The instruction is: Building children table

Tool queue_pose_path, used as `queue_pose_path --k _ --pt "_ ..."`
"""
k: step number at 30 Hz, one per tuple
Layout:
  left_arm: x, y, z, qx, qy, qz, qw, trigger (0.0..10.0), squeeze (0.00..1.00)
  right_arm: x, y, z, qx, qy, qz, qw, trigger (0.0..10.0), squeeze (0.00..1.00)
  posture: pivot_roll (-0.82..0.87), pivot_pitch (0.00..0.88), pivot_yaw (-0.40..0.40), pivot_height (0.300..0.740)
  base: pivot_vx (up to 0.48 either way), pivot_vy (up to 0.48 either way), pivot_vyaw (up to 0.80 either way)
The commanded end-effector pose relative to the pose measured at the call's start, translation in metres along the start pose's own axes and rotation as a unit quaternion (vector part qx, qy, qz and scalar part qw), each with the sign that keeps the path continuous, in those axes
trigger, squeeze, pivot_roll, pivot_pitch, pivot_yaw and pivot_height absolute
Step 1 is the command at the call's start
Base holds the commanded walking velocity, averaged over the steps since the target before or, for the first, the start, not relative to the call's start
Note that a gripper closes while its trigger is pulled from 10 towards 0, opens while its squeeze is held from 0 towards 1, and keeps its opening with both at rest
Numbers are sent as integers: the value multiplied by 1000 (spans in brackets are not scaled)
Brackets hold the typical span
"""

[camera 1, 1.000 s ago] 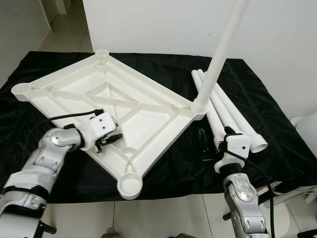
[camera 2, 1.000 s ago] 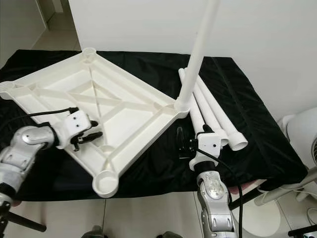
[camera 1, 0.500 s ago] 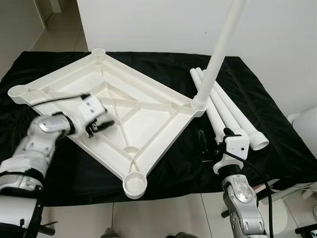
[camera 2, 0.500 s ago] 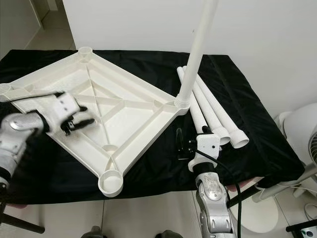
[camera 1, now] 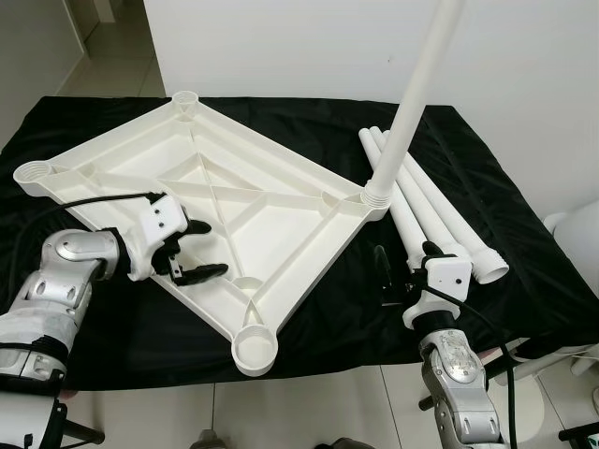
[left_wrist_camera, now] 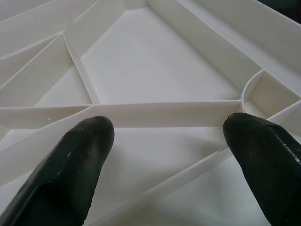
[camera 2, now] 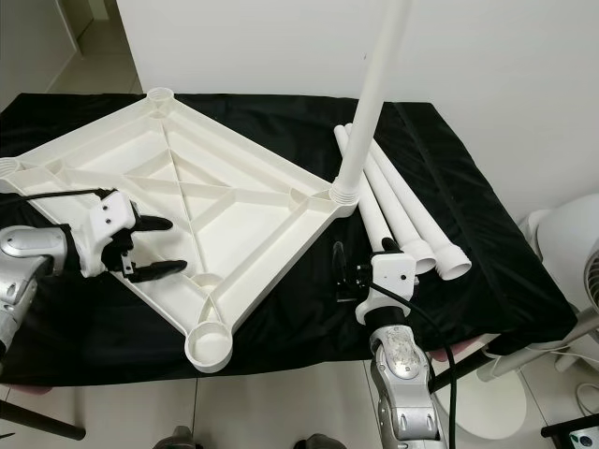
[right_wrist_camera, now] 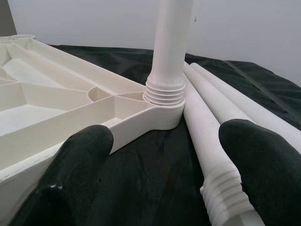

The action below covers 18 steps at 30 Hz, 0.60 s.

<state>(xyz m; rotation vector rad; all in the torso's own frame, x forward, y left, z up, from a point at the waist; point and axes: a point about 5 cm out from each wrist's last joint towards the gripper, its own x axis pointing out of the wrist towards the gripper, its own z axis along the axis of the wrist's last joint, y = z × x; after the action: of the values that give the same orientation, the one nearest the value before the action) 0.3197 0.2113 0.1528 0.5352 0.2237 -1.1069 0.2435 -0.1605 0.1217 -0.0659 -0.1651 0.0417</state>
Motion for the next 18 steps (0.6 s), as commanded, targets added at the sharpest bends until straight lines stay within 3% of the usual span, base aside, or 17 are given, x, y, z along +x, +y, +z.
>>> queue_pose_path --k 1,9,18 --pt "0 -9 -5 5 18 -64 998 10000 0 -1 -3 -2 -5 3 -2 1000 10000 0 47 6 -38 740 0 0 0" --pt "1 -9 -11 8 44 -68 997 10000 0 -1 -4 -2 -8 4 2 1000 10000 0 48 0 -42 740 0 0 0" --pt "-6 -10 -7 -2 32 -92 995 10000 0 0 -5 -2 -13 3 6 1000 10000 0 52 0 -42 740 0 0 0"
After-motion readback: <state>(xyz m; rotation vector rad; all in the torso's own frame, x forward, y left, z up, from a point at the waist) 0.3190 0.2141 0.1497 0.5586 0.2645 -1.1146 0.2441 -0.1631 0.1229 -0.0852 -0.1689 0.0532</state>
